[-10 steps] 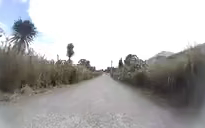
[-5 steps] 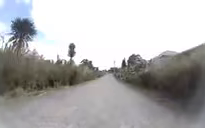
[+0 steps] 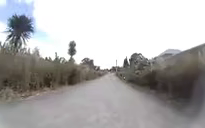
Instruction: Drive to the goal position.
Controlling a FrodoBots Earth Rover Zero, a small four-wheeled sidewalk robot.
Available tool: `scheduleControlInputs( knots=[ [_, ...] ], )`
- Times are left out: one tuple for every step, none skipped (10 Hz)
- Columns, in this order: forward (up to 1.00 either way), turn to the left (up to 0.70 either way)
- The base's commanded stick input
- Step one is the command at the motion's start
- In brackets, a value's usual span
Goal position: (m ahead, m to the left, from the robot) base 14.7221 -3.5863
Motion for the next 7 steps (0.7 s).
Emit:
scheduleControlInputs(
  knots=[
    [0.85,0.00],
    [0.85,0.00],
    [0.85,0.00],
    [0.85,0.00],
    [0.85,0.00],
    [0.85,0.00],
    [0.85,0.00]
  ],
)
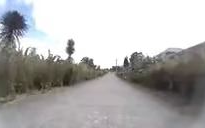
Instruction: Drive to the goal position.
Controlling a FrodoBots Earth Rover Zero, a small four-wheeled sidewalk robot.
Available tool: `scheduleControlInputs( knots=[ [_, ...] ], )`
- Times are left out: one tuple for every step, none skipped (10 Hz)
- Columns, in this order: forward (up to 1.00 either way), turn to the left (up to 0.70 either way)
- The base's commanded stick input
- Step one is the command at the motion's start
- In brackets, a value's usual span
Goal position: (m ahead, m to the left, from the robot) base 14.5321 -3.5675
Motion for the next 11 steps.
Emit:
scheduleControlInputs(
  knots=[
    [0.85,0.00],
    [0.85,0.00],
    [0.85,0.00],
    [0.85,0.00],
    [0.85,0.00],
    [0.85,0.00],
    [0.85,0.00],
    [0.85,0.00],
    [0.85,0.00],
    [0.85,0.00],
    [0.85,0.00]
  ],
)
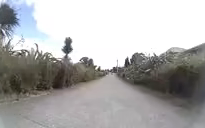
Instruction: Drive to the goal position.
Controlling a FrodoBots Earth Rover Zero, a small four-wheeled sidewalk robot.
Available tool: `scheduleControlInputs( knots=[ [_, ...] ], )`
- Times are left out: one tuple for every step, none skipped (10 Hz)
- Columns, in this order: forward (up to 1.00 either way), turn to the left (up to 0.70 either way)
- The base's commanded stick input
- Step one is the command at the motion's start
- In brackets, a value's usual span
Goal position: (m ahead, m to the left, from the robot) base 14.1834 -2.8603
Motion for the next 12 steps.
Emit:
scheduleControlInputs(
  knots=[
    [0.85,0.00],
    [0.85,0.00],
    [0.85,0.00],
    [0.85,0.00],
    [0.85,0.00],
    [0.85,0.00],
    [0.85,0.00],
    [0.85,0.00],
    [0.85,0.00],
    [0.85,0.00],
    [0.85,0.00],
    [0.85,0.00]
  ],
)
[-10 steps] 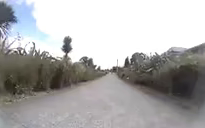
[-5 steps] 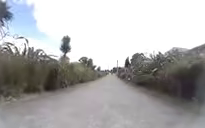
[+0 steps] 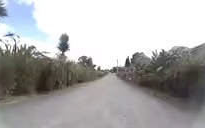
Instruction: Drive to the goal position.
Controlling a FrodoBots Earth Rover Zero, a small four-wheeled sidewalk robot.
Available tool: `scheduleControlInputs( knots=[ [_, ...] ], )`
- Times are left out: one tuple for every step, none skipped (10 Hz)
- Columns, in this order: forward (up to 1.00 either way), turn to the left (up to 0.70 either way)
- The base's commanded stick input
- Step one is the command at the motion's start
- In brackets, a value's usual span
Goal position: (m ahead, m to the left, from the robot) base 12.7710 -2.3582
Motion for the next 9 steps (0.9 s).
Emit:
scheduleControlInputs(
  knots=[
    [0.85,0.00],
    [0.85,0.00],
    [0.85,0.00],
    [0.85,0.00],
    [0.85,0.00],
    [0.85,0.00],
    [0.85,0.00],
    [0.85,0.00],
    [0.85,0.00]
  ],
)
